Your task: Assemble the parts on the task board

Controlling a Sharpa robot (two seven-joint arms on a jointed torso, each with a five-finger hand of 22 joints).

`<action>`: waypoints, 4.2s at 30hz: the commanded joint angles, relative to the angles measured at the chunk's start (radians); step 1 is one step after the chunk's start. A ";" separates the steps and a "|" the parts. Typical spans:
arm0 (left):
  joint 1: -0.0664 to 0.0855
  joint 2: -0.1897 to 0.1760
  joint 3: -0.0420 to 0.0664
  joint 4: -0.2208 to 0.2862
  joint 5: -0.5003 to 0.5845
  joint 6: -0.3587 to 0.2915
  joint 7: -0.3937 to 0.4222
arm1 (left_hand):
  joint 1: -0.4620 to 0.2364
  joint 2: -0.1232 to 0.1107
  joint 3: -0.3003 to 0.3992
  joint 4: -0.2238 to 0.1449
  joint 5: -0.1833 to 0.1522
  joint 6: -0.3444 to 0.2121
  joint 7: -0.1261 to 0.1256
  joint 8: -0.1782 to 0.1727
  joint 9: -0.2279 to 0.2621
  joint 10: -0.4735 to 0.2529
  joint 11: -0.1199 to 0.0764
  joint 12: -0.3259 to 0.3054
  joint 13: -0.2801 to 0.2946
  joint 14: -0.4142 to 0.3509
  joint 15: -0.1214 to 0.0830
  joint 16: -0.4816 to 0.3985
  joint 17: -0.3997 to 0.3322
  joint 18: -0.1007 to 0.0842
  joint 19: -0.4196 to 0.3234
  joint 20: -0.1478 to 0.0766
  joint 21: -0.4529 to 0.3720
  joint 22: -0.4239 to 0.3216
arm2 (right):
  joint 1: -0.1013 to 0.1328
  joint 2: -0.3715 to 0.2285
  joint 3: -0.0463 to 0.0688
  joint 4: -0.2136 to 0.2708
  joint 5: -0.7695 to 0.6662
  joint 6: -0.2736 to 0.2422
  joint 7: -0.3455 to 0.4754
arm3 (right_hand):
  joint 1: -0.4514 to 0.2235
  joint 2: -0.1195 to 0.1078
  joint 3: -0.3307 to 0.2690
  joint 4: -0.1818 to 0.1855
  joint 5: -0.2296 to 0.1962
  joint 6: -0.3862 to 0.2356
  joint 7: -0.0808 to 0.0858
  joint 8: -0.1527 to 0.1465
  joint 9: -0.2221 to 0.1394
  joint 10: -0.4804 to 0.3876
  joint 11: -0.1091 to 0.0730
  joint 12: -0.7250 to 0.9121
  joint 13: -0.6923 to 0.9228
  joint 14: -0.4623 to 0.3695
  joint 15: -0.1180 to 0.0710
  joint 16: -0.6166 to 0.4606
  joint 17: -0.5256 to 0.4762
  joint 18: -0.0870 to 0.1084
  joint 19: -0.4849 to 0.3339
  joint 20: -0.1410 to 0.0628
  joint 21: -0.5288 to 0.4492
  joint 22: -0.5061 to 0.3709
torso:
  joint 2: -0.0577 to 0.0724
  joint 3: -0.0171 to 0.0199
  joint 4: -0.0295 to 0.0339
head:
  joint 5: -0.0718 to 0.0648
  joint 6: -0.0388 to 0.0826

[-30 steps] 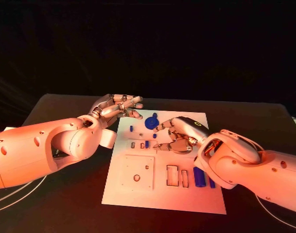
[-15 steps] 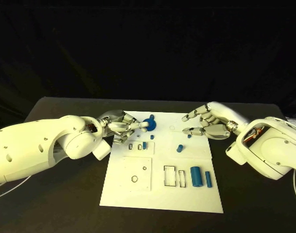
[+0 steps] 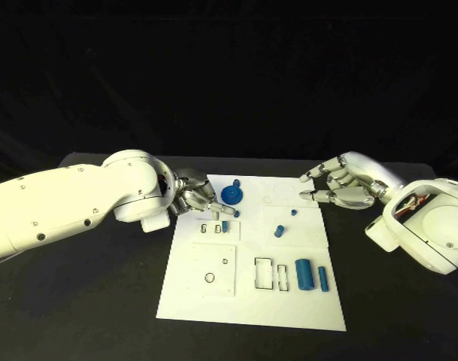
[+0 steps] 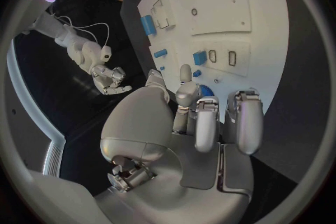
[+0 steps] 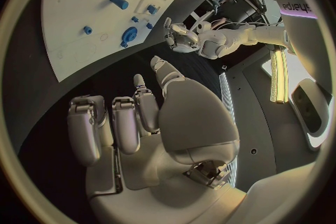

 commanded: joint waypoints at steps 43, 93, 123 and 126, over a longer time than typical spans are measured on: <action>0.013 0.215 -0.033 -0.191 -0.156 0.179 -0.190 | -0.016 0.049 -0.094 -0.004 -0.005 -0.064 -0.012 0.110 0.140 0.023 -0.016 0.044 0.052 0.105 -0.018 0.003 0.263 -0.018 0.057 -0.018 0.022 0.168 | 0.002 0.015 0.001 -0.020 0.004 0.026 -0.040 | -0.013 -0.027 -0.003 0.015 0.088 0.001 0.002 -0.001 -0.004 -0.004 -0.003 -0.013 0.073 0.075 -0.008 -0.010 0.136 0.010 0.039 -0.004 -0.010 0.169 | -0.002 0.0004 0.0011 | 0.003 -0.023; 0.011 0.235 -0.043 -0.211 -0.114 0.204 -0.193 | 0.209 0.138 0.005 -0.101 -0.003 -0.104 -0.017 0.135 0.211 0.014 -0.021 0.031 0.045 0.105 -0.021 0.003 0.263 -0.016 0.051 -0.018 0.016 0.162 | 0.002 0.031 0.001 -0.040 0.005 0.040 -0.052 | -0.003 -0.021 0.007 0.014 0.100 0.003 0.001 -0.002 -0.004 -0.007 -0.004 -0.017 0.069 0.072 -0.009 -0.017 0.125 0.011 0.035 -0.005 -0.013 0.163 | -0.002 0.0004 -0.0005 | 0.019 -0.034; 0.004 0.162 -0.035 -0.145 -0.043 0.021 -0.166 | 0.366 0.131 0.172 -0.214 -0.003 -0.121 -0.018 0.091 0.208 0.004 -0.024 -0.005 0.021 0.105 -0.024 0.003 0.263 -0.016 0.049 -0.023 0.015 0.162 | 0.002 0.048 0.001 -0.055 0.013 0.048 -0.046 | -0.001 -0.020 0.009 0.014 0.101 0.004 0.002 -0.002 -0.004 -0.008 -0.004 -0.019 0.067 0.072 -0.009 -0.019 0.123 0.012 0.033 -0.005 -0.015 0.159 | -0.003 0.0021 0.0014 | 0.019 -0.041; 0.000 0.147 -0.035 -0.126 -0.039 -0.025 -0.162 | 0.367 0.124 0.185 -0.215 -0.003 -0.119 -0.019 0.089 0.208 0.010 -0.025 -0.001 0.026 0.105 -0.025 0.003 0.263 -0.017 0.052 -0.023 0.017 0.167 | 0.002 0.048 0.001 -0.056 0.014 0.048 -0.045 | -0.002 -0.020 0.009 0.014 0.102 0.004 0.002 -0.002 -0.004 -0.008 -0.004 -0.020 0.066 0.071 -0.009 -0.019 0.122 0.012 0.032 -0.005 -0.016 0.157 | -0.002 0.0021 0.0016 | 0.020 -0.042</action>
